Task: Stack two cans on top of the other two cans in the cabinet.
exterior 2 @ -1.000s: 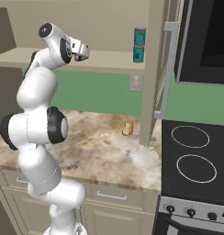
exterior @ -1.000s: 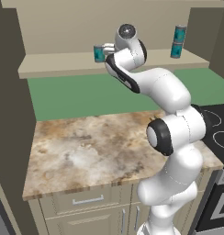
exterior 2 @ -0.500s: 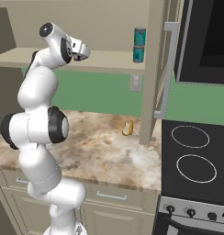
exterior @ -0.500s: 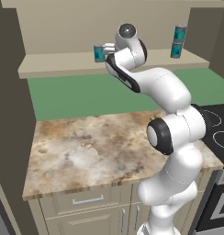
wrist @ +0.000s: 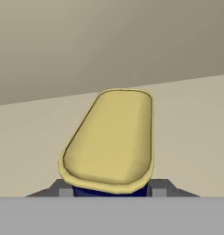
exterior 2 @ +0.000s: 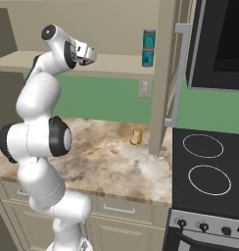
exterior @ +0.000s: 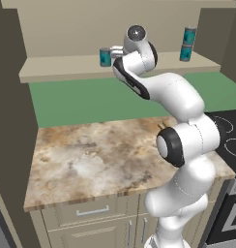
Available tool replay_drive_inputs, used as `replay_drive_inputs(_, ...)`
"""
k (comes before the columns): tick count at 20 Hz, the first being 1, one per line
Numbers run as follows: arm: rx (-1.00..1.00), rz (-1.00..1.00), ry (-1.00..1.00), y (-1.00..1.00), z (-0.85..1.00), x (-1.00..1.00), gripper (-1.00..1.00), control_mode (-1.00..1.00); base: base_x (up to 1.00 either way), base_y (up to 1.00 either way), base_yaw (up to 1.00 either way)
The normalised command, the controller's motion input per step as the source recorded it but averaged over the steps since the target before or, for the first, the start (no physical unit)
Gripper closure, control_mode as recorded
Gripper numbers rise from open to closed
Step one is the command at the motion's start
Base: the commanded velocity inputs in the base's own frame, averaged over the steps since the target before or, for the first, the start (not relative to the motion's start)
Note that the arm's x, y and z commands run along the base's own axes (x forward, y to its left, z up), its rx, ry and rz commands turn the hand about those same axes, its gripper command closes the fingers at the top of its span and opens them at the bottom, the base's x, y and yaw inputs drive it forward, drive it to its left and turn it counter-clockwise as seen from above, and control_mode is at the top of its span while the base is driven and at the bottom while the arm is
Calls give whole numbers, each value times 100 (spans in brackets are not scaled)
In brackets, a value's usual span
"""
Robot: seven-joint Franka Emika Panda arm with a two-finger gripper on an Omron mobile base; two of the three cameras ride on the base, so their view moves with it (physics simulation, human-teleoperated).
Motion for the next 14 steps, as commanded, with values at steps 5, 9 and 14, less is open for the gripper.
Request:
replay_drive_inputs(5, 0, 1, -4, -5, 8, -36, 100, -100, 0, 0, 0)
replay_drive_inputs(9, 0, 8, -4, -2, 19, -37, 100, -100, 0, 0, 0)
replay_drive_inputs(14, 0, 18, -3, 0, 36, -22, 100, -100, 0, 0, 0)
